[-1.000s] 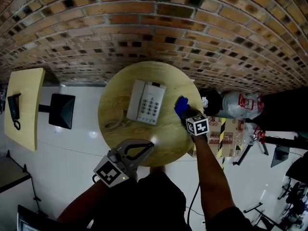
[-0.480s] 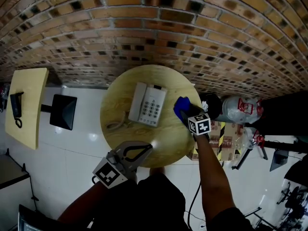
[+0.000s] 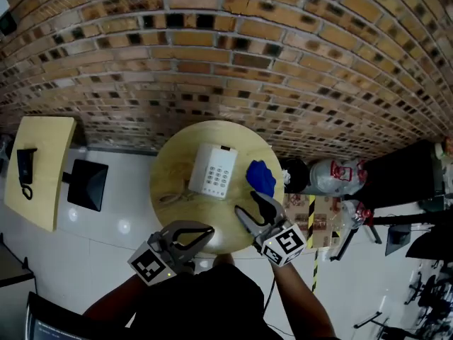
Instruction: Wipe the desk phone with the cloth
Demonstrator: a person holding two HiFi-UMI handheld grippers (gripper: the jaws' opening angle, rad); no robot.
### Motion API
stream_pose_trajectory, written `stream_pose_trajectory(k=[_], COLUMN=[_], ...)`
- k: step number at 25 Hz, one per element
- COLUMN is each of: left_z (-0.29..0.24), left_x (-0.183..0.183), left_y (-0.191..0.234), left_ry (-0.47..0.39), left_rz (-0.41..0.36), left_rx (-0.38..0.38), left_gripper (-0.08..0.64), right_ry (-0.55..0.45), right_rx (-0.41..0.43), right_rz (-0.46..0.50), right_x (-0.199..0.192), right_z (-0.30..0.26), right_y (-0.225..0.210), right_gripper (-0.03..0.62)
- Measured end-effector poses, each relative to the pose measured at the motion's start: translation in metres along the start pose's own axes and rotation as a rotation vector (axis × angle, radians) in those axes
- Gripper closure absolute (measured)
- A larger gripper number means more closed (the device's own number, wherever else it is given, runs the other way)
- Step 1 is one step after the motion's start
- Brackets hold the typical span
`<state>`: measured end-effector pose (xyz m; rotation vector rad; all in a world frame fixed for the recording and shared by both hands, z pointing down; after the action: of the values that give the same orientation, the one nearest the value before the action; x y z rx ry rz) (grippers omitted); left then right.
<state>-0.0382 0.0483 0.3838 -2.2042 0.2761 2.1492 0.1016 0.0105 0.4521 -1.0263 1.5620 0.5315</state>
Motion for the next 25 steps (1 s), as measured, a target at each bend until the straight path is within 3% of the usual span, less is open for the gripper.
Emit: stream_pose_trajectory(k=[2, 5, 8, 13, 16, 25], left_z=[0.01, 0.023, 0.034, 0.046, 0.048, 0.041], left_x=[0.013, 0.023, 0.029, 0.038, 0.043, 0.042], left_y=[-0.012, -0.021, -0.026, -0.031, -0.033, -0.037], left_ry=[-0.005, -0.022, -0.036, -0.049, -0.057, -0.064], left_rz=[-0.044, 0.053, 0.035, 0.007, 0.004, -0.005], left_rx=[-0.041, -0.027, -0.037, -0.057, -0.062, -0.072], left_gripper=[0.56, 0.56, 0.56, 0.56, 0.56, 0.56], right_ry=[-0.036, -0.067, -0.074, -0.128, -0.172, -0.21], right_rx=[0.04, 0.069, 0.093, 0.104, 0.103, 0.07], right_rz=[0.024, 0.039, 0.022, 0.042, 0.065, 0.095], right_x=[0.019, 0.031, 0.032, 0.047, 0.057, 0.061], right_z=[0.014, 0.03, 0.039, 0.044, 0.043, 0.044], right_y=[0.054, 0.109, 0.138, 0.156, 0.163, 0.162], right_gripper=[0.357, 0.359, 0.383, 0.533, 0.591, 0.591])
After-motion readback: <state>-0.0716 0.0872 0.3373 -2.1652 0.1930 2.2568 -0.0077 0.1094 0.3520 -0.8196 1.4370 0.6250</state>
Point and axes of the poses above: the fingertips, and each gripper's own axes: z backward along the fingers, y to its left, x out of its top, the point moved 3 cm from there along z, backward along the fingers, and after that the axes turned 2 degrees about -x, right-handed, at the moved point
